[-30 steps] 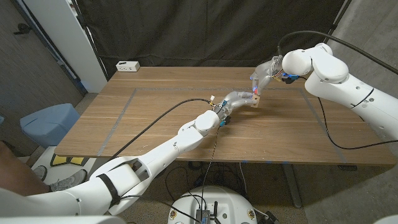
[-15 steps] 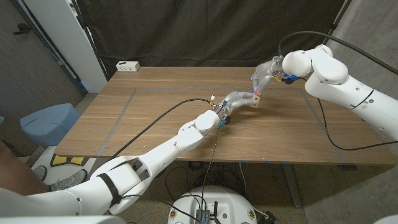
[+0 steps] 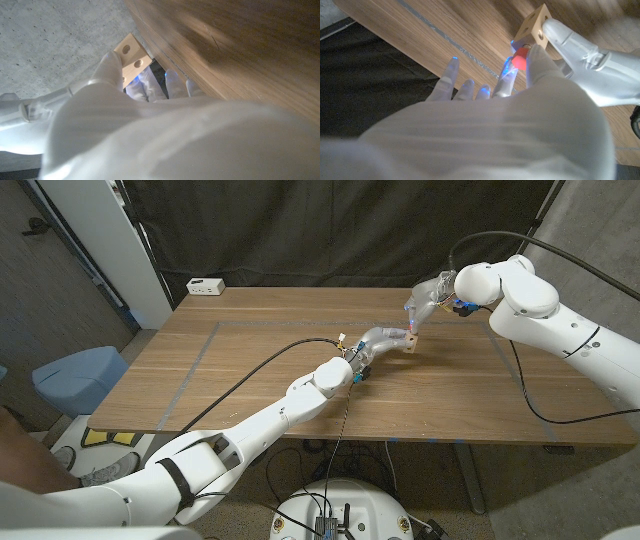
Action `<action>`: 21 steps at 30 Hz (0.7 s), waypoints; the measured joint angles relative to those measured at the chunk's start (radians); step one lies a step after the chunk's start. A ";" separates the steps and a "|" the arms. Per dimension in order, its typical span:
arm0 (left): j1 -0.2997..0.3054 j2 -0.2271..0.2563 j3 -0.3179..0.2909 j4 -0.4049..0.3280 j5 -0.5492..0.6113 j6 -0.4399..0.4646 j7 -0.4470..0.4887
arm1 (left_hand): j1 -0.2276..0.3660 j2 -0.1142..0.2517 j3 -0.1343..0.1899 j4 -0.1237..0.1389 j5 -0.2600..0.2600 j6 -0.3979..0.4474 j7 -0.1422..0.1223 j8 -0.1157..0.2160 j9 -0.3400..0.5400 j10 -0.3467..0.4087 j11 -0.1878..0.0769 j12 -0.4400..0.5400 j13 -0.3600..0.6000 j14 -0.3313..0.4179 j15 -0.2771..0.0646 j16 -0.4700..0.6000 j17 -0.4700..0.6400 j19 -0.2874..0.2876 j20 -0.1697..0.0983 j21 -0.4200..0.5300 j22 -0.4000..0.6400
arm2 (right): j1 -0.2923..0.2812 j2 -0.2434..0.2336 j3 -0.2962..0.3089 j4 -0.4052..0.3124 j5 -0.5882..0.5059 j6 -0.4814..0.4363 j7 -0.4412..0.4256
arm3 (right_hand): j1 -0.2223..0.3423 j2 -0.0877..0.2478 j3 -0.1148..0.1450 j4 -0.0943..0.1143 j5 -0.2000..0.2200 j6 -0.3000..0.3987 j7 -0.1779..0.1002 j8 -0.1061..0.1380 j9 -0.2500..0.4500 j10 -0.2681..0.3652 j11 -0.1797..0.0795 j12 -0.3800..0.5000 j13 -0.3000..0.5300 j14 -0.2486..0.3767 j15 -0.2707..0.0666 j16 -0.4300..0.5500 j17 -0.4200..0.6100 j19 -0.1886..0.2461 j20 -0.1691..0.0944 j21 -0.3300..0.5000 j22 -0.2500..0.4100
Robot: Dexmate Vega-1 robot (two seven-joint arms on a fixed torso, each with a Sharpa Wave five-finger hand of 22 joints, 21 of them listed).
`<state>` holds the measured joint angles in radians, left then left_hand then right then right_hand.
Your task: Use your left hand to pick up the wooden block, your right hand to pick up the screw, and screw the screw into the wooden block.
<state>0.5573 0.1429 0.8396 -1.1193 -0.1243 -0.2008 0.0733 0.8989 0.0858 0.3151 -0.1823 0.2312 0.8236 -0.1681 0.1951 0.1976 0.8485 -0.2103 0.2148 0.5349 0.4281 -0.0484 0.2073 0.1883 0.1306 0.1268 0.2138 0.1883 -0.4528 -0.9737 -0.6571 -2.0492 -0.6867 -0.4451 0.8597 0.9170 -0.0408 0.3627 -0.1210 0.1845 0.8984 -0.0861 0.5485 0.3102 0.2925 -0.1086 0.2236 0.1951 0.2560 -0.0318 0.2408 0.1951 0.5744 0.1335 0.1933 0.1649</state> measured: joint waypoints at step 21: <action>-0.006 -0.002 0.000 0.013 -0.002 0.000 -0.004 | 0.005 -0.006 0.000 0.000 0.003 0.000 0.000 0.000 0.000 -0.002 0.002 -0.003 0.001 0.000 0.000 0.000 0.000 0.000 0.000 0.000 0.000 | 0.003 0.006 -0.011 0.014 0.017 -0.023 -0.023 | -0.100 0.021 -0.030 0.030 -0.003 0.117 0.045 0.013 -0.049 0.081 0.023 0.000 -0.004 0.052 -0.006 0.004 0.000 0.023 -0.012 0.000 0.001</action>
<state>0.5510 0.1409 0.8398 -1.1061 -0.1263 -0.2008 0.0692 0.9041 0.0801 0.3151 -0.1822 0.2344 0.8234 -0.1680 0.1950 0.1981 0.8470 -0.2088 0.2121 0.5356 0.4281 -0.0484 0.2073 0.1883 0.1306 0.1268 0.2138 0.1884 -0.4501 -0.9675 -0.6685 -2.0356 -0.6692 -0.4684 0.8369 0.8170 -0.0200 0.3325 -0.0910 0.1815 1.0154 -0.0413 0.5618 0.2613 0.3737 -0.0858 0.2236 0.1906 0.3078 -0.0376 0.2447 0.1953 0.5970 0.1217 0.1933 0.1654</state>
